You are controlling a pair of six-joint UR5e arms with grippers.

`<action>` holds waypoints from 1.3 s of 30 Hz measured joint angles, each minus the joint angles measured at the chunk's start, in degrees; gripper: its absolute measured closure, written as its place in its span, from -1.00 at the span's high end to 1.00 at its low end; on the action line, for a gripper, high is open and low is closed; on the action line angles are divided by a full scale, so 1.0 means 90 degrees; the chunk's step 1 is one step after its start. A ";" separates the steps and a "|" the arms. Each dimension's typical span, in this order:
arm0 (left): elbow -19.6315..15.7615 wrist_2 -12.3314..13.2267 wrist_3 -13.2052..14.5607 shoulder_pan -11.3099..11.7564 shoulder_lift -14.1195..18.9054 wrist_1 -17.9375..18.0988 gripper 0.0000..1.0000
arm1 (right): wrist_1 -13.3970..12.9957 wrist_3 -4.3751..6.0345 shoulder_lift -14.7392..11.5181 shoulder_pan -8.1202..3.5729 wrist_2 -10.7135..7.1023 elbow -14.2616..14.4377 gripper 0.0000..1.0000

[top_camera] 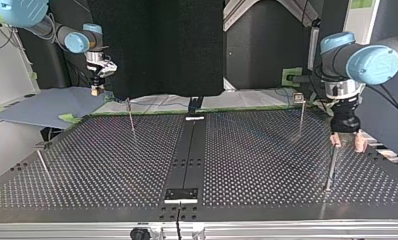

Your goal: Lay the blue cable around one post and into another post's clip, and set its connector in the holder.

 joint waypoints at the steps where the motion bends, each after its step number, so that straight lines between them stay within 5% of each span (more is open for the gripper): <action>1: -0.0005 -0.0058 0.0061 0.0010 0.0060 -0.0058 1.00 | 0.0001 0.0002 0.0000 0.0000 0.0000 0.0000 -0.91; 19: 0.0777 -0.0755 0.1195 0.0168 0.1150 -0.1195 1.00 | -0.0017 0.0241 -0.0002 0.0000 -0.0010 -0.0035 -0.91; 31: 0.1504 -0.0588 0.1920 -0.0210 0.1032 -0.1919 1.00 | -0.0038 0.0282 -0.0001 -0.0022 -0.0011 -0.0039 -0.91; 39: 0.1914 -0.1023 0.2459 -0.0491 0.1024 -0.2456 1.00 | -0.0026 0.0285 -0.0001 -0.0003 -0.0013 -0.0037 -0.91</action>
